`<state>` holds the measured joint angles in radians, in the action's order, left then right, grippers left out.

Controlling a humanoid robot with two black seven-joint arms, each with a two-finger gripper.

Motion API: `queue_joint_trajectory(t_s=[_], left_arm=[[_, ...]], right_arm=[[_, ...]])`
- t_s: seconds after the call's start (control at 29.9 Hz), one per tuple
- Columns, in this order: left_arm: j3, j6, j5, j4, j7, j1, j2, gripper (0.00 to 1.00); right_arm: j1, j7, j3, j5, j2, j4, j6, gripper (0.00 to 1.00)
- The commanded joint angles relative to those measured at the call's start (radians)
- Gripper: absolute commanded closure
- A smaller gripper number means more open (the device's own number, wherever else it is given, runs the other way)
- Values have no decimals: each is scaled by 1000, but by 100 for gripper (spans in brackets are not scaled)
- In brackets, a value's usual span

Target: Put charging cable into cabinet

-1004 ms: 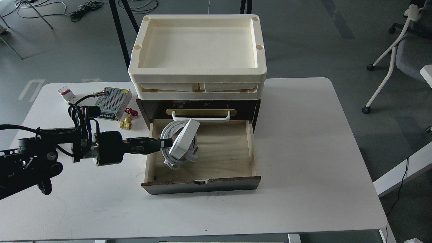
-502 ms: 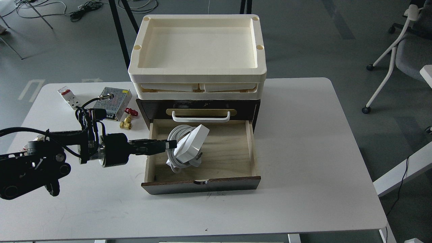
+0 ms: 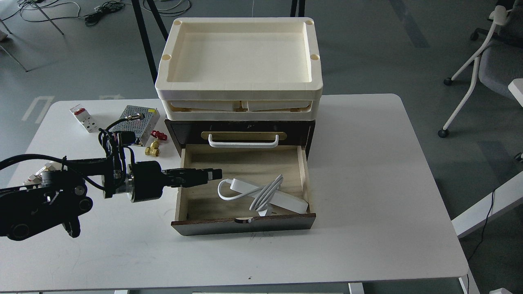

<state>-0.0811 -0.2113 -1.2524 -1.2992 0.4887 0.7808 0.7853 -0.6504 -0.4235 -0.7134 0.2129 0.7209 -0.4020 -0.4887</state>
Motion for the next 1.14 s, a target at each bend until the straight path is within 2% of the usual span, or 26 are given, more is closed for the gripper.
queue_joint_trajectory(t_s=[0.0,0.2,0.27,0.33,0.44,0.57,0.6,0.67,0.74,0.87,0.97,1.1], left_arm=[[-8,-5,114,-9,0,-2,72,49],[-9,-16,390,-12,0,-26,236,34],[-19,-54,497,-6,0,-28,275,30],[-35,-126,631,17,0,-26,295,26],[-109,-277,851,102,0,-26,299,19],[-233,-277,975,303,0,-28,287,10],[-273,-277,978,375,0,-20,284,5],[-350,-277,984,530,0,-6,252,3],[-411,-277,984,693,0,38,165,2],[-437,-277,984,955,0,138,-13,1],[-437,-277,984,995,0,146,-92,1],[-424,-277,979,994,0,138,-110,0]], right_arm=[[0,0,0,0,2,0,0,0],[-2,0,-4,0,0,-4,0,0],[-2,-1,-26,0,0,-9,0,0],[-5,-1,-52,0,-3,-24,0,0],[-8,-4,-90,0,-8,-99,0,0],[-17,-6,-139,-1,-6,-230,0,0],[-24,-5,-143,-1,-8,-254,0,0],[-60,-5,-144,-10,-8,-294,0,0],[-103,-3,-138,-18,-11,-301,0,0],[-173,-1,-115,-72,-96,-296,0,0],[-181,-3,-113,-104,-126,-297,0,0],[-173,-9,-129,-102,-127,-304,0,0]])
